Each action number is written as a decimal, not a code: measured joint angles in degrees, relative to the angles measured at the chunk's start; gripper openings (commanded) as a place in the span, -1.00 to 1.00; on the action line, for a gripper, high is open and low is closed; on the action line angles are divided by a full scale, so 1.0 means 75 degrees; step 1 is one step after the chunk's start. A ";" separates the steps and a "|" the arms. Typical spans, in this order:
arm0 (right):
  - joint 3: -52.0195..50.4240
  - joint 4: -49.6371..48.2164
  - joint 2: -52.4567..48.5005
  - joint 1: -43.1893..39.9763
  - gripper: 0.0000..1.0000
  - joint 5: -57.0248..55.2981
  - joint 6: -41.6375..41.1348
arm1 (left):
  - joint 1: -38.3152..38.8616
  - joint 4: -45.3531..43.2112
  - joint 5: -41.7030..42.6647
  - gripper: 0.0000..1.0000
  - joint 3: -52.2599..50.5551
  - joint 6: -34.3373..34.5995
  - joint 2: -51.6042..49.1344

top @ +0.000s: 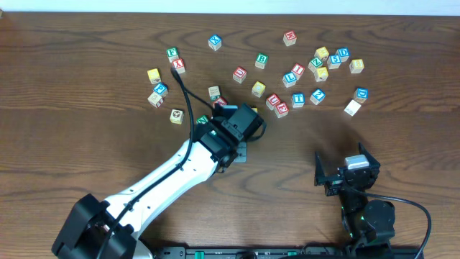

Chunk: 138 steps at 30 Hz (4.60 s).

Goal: Spell out ROBOT
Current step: 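Lower the yellow O block to the right of the R block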

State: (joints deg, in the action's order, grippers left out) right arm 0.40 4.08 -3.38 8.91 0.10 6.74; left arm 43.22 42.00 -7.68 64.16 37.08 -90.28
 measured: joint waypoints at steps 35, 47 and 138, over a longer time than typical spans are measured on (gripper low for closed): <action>0.0000 0.0003 0.0000 0.0000 0.99 0.0003 0.0003 | -0.0003 -0.2620 0.0000 -0.85 -0.1760 -0.0125 -0.0338; 0.0000 0.0000 0.0000 0.0000 0.99 0.0003 0.0003 | -0.0006 -0.2885 0.0000 -0.85 -0.1760 -0.0210 -0.0466; 0.0000 0.0000 0.0000 0.0000 0.98 0.0006 0.0003 | -0.0006 -0.3179 -0.0629 -0.11 -0.1760 -0.0490 -0.1003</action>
State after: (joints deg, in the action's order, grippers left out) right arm 0.40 4.08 -3.38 8.91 0.14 6.76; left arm 43.18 18.15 -12.40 50.96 33.41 -97.80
